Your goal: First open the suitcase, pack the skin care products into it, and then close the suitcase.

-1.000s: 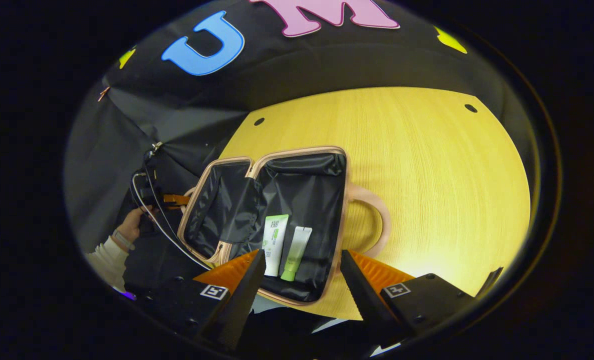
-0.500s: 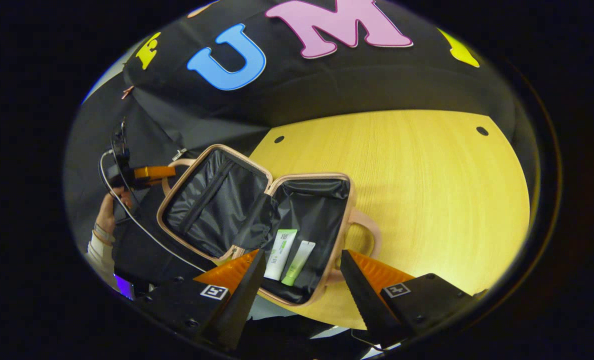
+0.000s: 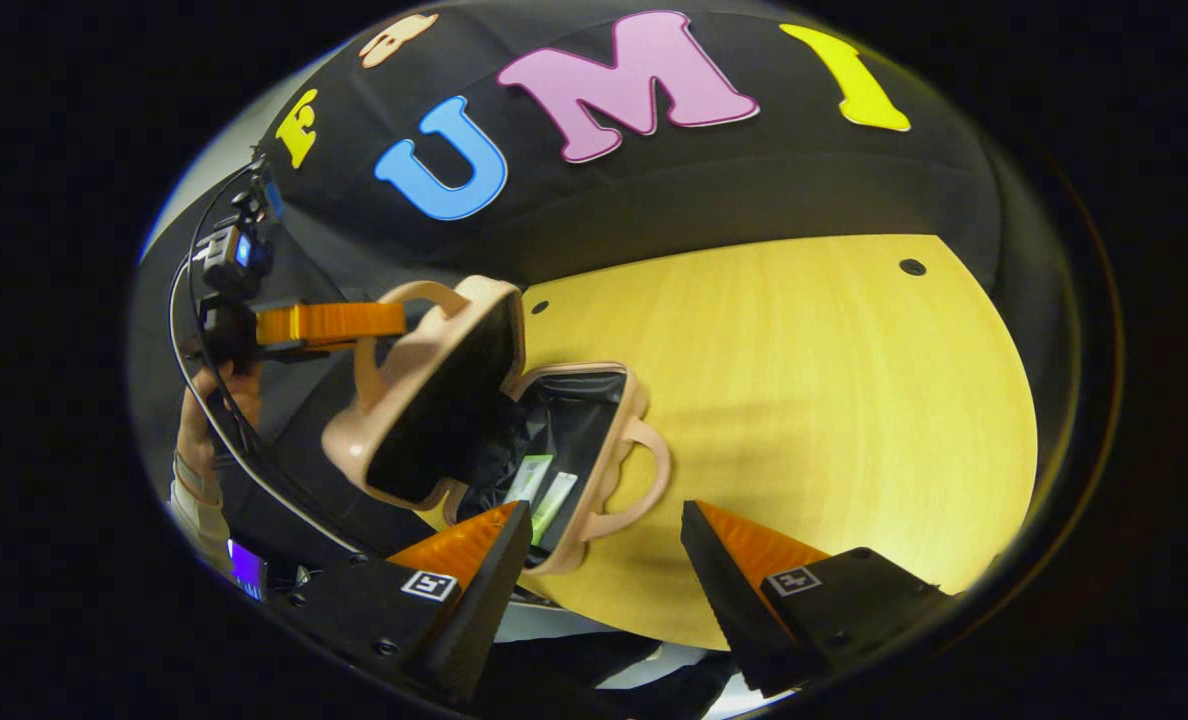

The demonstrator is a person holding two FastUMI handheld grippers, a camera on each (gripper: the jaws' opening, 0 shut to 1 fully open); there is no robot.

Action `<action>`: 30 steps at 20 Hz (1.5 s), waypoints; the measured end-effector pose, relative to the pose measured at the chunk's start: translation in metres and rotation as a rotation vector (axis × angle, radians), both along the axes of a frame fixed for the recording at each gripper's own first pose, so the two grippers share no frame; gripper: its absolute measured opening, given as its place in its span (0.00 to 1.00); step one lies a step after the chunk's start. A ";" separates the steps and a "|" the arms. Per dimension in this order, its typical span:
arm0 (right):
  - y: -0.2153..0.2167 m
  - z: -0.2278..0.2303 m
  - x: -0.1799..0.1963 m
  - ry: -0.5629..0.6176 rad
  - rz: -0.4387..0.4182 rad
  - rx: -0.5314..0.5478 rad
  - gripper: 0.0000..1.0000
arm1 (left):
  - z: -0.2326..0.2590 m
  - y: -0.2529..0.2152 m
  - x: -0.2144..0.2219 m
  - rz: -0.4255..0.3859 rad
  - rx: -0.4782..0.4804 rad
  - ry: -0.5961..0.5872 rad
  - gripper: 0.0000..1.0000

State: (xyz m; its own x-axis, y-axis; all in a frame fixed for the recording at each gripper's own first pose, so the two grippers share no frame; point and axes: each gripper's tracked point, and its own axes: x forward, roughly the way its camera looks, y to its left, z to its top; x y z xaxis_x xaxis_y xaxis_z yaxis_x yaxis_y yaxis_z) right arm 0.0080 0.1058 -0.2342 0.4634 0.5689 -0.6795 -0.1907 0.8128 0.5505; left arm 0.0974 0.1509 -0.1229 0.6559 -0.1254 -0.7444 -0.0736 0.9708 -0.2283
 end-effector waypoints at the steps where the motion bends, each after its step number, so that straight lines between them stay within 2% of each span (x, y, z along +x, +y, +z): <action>1: -0.011 0.000 -0.004 0.002 -0.007 -0.008 0.95 | -0.027 -0.010 0.004 -0.006 0.017 0.036 0.10; 4: -0.055 0.009 -0.021 -0.018 -0.032 -0.038 0.95 | -0.100 -0.036 0.010 -0.011 0.068 0.163 0.10; 6: -0.087 0.008 -0.032 -0.016 -0.060 -0.073 0.95 | -0.124 -0.037 0.010 0.019 0.040 0.261 0.10; 8: -0.115 0.007 -0.040 -0.011 -0.091 -0.091 0.95 | -0.140 -0.035 0.010 0.010 0.059 0.278 0.11; 10: -0.129 0.008 -0.045 -0.020 -0.098 -0.099 0.95 | -0.140 -0.029 0.010 0.013 0.152 0.286 0.19; 11: -0.134 0.011 -0.048 -0.032 -0.097 -0.104 0.95 | -0.140 -0.024 0.014 0.020 0.210 0.267 0.28; 12: -0.136 0.016 -0.047 -0.052 -0.094 -0.104 0.95 | -0.128 -0.027 0.017 0.017 0.239 0.232 0.29; 15: -0.142 0.037 -0.031 -0.160 -0.078 -0.121 0.95 | -0.068 -0.036 0.030 0.032 0.298 0.075 0.70; 16: -0.144 0.047 -0.020 -0.221 -0.067 -0.139 0.96 | -0.044 -0.042 0.034 0.038 0.312 0.011 0.73; 18: -0.146 0.077 0.005 -0.357 -0.055 -0.166 0.96 | 0.007 -0.050 0.034 0.067 0.351 -0.109 0.85; 20: -0.142 0.115 0.033 -0.497 -0.070 -0.174 0.97 | 0.062 -0.058 0.034 0.087 0.375 -0.238 0.87; 25: -0.139 0.216 0.080 -0.762 -0.216 -0.187 0.96 | 0.165 -0.042 0.011 0.158 0.372 -0.458 0.94; 27: -0.140 0.251 0.084 -0.858 -0.281 -0.211 0.96 | 0.203 -0.031 0.007 0.181 0.374 -0.531 0.94; 30: -0.129 0.295 0.079 -0.956 -0.324 -0.182 0.96 | 0.239 -0.022 0.007 0.188 0.384 -0.624 0.95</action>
